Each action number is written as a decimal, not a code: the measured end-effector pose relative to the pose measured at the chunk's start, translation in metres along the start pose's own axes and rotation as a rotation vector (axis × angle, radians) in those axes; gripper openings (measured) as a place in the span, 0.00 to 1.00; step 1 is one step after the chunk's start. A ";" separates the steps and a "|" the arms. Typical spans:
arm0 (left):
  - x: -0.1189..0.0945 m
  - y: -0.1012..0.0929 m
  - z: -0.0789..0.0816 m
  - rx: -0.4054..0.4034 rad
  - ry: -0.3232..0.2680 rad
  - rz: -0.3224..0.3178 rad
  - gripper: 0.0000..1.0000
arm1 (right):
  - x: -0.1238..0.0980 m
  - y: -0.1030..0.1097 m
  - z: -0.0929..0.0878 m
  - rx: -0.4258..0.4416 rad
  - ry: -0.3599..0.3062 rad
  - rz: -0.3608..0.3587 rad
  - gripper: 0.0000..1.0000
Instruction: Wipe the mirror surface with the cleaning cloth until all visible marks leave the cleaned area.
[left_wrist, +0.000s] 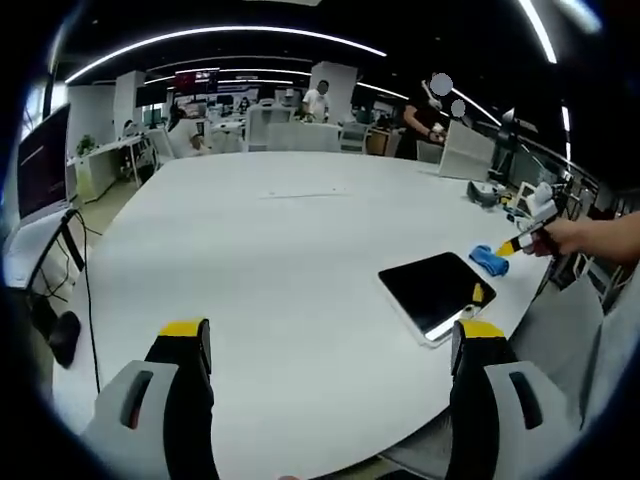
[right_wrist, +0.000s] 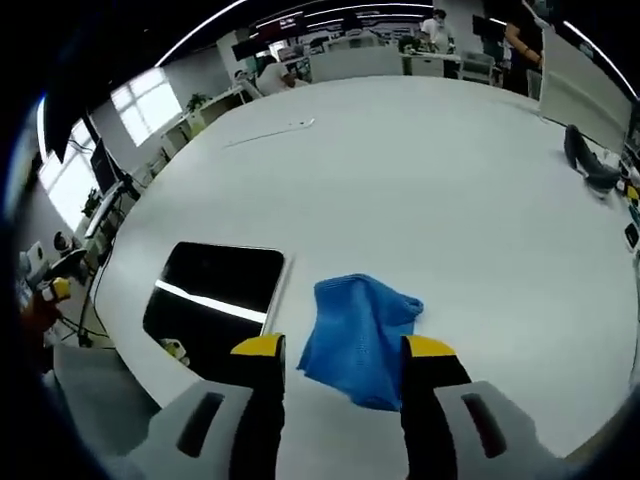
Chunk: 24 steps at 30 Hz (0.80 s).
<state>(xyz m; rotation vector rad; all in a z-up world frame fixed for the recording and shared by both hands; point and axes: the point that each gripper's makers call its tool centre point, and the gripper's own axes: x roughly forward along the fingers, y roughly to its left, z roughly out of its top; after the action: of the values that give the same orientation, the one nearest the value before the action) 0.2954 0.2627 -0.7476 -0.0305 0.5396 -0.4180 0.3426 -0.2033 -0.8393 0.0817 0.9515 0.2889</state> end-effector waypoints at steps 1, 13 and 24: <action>0.000 0.000 0.000 0.000 0.000 0.000 0.99 | 0.001 0.002 0.000 0.004 -0.002 0.009 0.41; -0.001 0.001 0.003 0.015 0.004 -0.001 0.98 | 0.021 -0.003 -0.013 0.005 0.062 -0.030 0.35; -0.007 0.009 -0.002 0.022 0.023 0.019 0.98 | 0.022 -0.024 -0.008 -0.021 0.050 -0.132 0.21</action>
<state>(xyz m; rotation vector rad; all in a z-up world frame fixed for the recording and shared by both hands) 0.2925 0.2736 -0.7474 0.0001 0.5575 -0.4062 0.3530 -0.2212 -0.8658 -0.0074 0.9987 0.1799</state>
